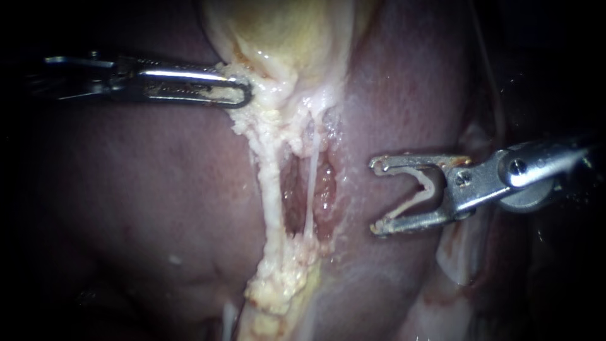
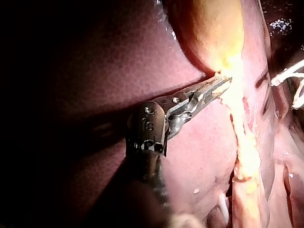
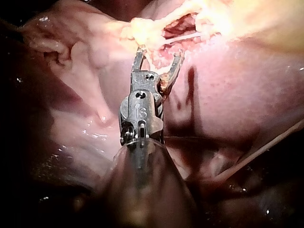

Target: Clipping first clip left tube

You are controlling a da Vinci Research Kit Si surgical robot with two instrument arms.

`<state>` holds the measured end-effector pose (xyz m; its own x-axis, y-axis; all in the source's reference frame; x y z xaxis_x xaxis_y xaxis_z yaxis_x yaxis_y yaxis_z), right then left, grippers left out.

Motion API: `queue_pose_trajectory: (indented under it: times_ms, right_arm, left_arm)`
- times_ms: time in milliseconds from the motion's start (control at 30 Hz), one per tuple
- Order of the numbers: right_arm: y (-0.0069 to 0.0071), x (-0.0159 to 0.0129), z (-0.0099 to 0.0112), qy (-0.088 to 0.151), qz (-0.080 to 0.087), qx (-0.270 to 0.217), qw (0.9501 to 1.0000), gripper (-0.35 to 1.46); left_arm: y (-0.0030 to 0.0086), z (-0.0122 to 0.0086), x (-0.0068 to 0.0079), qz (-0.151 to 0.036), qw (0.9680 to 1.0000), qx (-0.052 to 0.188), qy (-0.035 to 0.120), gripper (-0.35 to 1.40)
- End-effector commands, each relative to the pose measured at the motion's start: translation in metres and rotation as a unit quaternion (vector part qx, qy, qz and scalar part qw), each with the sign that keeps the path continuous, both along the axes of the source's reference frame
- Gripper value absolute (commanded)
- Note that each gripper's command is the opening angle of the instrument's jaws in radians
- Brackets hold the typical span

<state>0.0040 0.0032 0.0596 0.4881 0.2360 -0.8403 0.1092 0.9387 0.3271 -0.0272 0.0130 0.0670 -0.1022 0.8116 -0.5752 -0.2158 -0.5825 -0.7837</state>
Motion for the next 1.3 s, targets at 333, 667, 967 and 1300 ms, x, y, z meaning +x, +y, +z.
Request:
queue_pose_trajectory:
  times_ms: [333,667,967,1300]
  right_arm:
    - [0.0000,0.0000,0.0000,0.000,0.000,0.000,1.0000,0.50]
    - [-0.0007,0.0026,0.0000,-0.002,0.038,0.079,0.9961,0.49]
    - [-0.0031,0.0078,0.0026,0.001,0.030,0.155,0.9875,0.47]
    - [-0.0032,0.0129,0.0059,0.003,0.039,0.162,0.9860,0.46]
  left_arm:
    - [0.0030,-0.0075,0.0060,-0.019,0.9996,-0.002,-0.022,-0.35]
    - [0.0025,-0.0067,0.0058,-0.020,0.9996,-0.008,-0.019,-0.35]
    - [0.0025,-0.0066,0.0058,-0.020,0.9996,-0.008,-0.019,-0.35]
    - [0.0025,-0.0066,0.0057,-0.021,0.9996,-0.008,-0.019,-0.35]
